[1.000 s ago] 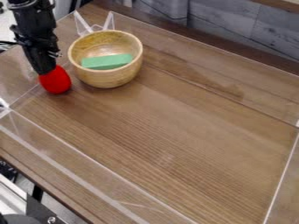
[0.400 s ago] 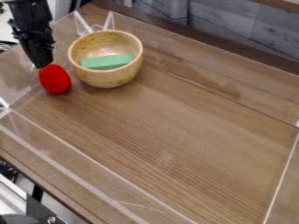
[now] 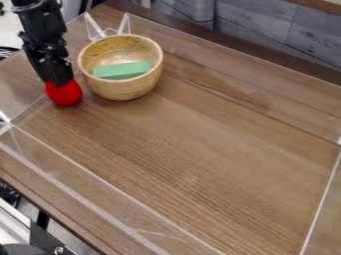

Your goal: Move the red fruit to the right

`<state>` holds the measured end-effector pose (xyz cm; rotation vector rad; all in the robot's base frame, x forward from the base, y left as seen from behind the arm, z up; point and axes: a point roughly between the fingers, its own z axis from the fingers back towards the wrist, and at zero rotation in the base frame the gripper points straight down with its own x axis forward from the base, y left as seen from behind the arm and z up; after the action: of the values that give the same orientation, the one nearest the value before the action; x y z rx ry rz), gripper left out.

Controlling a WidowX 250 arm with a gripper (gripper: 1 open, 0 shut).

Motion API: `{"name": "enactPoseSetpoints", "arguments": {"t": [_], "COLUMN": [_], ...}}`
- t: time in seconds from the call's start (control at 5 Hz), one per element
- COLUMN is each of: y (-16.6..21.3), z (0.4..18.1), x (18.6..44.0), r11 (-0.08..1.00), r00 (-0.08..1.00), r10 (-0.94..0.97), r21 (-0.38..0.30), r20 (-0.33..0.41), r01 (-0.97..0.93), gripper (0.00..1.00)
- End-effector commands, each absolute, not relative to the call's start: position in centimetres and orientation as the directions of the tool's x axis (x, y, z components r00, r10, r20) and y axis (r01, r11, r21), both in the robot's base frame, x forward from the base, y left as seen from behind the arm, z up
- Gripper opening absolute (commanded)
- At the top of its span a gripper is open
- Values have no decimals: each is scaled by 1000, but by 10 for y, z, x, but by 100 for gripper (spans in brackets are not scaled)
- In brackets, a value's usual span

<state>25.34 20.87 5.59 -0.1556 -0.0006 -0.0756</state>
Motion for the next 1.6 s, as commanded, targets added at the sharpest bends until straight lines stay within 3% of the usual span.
{"name": "enactPoseSetpoints", "arguments": {"t": [0.0,0.2,0.6,0.8,1.4], "y": [214,213,198,198,194], "z": [72,88,139,117,73], "x": [259,255,259,260,271], "r11": [989,983,968,956,966], "r00": [996,991,970,963,978], "r10": [-66,-110,-168,-221,-183], "r21": [-130,-137,-159,-163,-168], "r20": [55,73,175,157,100], "r01": [72,119,196,246,198], "gripper": [100,0,0,100,100]}}
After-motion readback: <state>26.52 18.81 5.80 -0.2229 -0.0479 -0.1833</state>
